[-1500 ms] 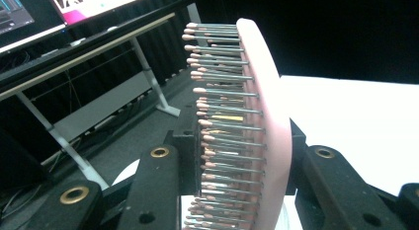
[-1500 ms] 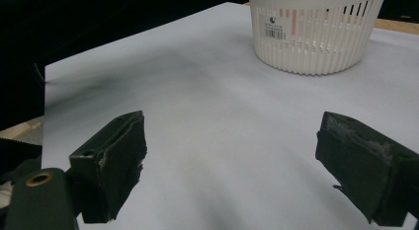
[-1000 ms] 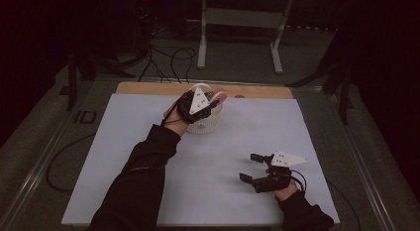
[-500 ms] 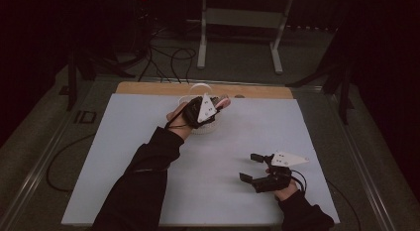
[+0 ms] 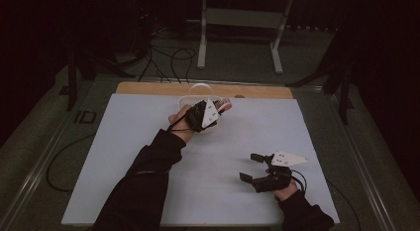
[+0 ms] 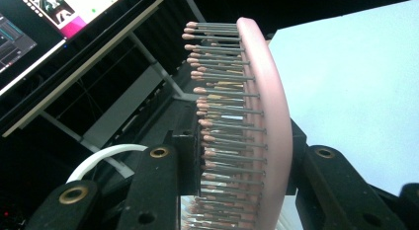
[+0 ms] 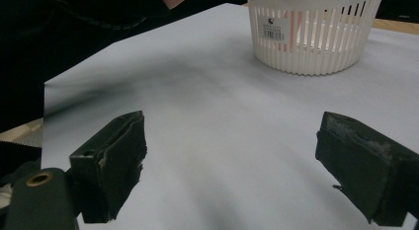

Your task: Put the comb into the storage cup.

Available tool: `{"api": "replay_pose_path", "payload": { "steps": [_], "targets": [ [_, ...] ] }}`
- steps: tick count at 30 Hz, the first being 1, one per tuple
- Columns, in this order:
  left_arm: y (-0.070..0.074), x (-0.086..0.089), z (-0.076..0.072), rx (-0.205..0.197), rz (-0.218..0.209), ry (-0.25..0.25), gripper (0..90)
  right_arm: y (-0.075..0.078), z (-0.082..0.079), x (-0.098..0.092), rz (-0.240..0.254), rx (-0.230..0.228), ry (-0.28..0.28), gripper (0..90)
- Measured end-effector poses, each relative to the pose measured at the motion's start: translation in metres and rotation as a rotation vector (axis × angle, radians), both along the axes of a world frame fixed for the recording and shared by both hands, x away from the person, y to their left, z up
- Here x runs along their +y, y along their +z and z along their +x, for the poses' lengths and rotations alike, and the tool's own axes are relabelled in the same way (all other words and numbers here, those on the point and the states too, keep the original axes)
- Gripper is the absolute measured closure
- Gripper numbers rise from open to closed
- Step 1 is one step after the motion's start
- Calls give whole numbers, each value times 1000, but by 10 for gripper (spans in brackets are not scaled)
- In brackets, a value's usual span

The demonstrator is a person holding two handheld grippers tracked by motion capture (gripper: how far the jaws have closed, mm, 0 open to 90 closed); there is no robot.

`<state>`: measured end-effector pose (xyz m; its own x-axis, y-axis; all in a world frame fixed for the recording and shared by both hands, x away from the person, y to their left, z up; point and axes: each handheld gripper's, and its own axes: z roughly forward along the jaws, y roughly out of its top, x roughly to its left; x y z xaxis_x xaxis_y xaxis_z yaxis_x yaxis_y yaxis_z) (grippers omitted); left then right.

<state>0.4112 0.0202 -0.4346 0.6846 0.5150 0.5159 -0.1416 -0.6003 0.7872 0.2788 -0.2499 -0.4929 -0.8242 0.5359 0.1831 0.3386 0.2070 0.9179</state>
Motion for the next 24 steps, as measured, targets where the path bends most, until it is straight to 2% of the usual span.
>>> {"api": "replay_pose_path", "payload": {
  "steps": [4, 8, 13, 18, 23, 24],
  "targets": [
    [0, -1, -1, 0, 1, 7, 653, 0, 0, 0, -1, 1, 0, 117],
    [1, -1, -1, 12, 15, 8, 643, 0, 0, 0, 0, 5, 0, 117],
    [1, -2, -1, 9, 34, 12, 627, 0, 0, 0, 0, 6, 0, 118],
    [2, -4, -1, 22, 60, 7, 567, -1, 1, 0, 0, 7, -1, 118],
    [2, -4, -1, 11, 77, 15, 515, -1, 1, -1, 0, 7, -7, 132],
    [3, -4, 0, 13, 80, 21, 457, -1, 1, -1, 4, 8, -9, 132]
  ]
}}
